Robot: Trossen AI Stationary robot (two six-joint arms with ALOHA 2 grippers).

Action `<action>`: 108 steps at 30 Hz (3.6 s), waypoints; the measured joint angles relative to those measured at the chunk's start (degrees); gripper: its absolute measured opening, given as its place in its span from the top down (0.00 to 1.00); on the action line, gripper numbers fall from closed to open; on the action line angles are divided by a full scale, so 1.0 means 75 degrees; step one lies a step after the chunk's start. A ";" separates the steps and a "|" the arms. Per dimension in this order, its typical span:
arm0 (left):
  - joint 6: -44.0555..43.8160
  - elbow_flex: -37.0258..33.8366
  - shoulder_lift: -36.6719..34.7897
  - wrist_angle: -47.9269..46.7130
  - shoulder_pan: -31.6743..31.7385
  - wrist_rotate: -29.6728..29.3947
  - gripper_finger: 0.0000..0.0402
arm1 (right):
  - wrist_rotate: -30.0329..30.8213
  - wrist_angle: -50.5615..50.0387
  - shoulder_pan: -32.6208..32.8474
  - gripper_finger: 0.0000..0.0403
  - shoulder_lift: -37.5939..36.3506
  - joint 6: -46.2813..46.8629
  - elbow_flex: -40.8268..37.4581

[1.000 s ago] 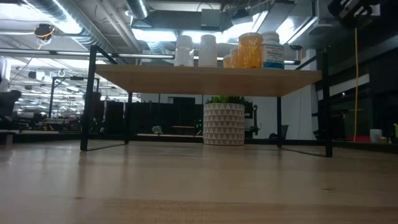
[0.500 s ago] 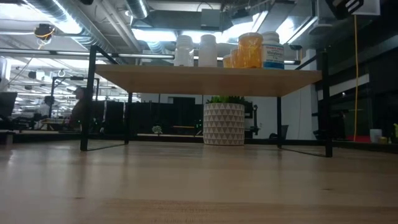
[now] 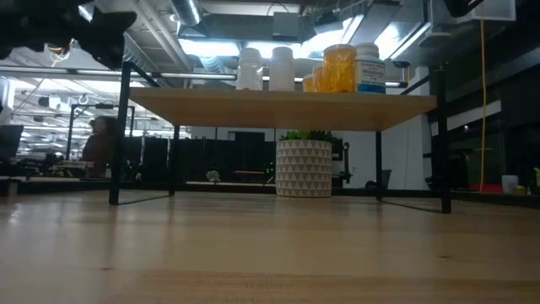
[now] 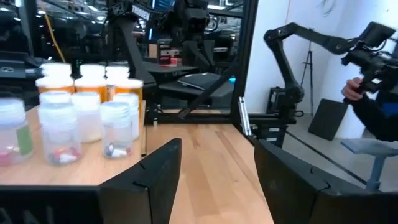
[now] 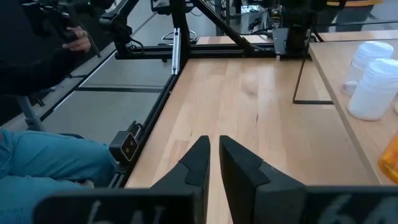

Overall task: Pick and place medicine bottles onto shelf by color
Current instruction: Adjust the orange pill bottles on the shelf

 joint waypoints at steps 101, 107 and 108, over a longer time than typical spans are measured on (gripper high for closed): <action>0.0603 -0.0768 -0.3299 -0.2590 0.1104 0.0818 0.51 | -0.1399 -0.6246 -0.4929 0.92 0.2789 -0.2011 0.6671; 0.0603 -0.0768 -0.3299 -0.2591 0.1104 0.0818 0.51 | -0.2025 -0.7952 -0.5702 0.99 0.4554 -0.2457 0.8150; 0.0603 -0.0768 -0.3299 -0.2591 0.1104 0.0818 0.51 | -0.2130 -0.8233 -0.5777 0.99 0.4805 -0.2492 0.8391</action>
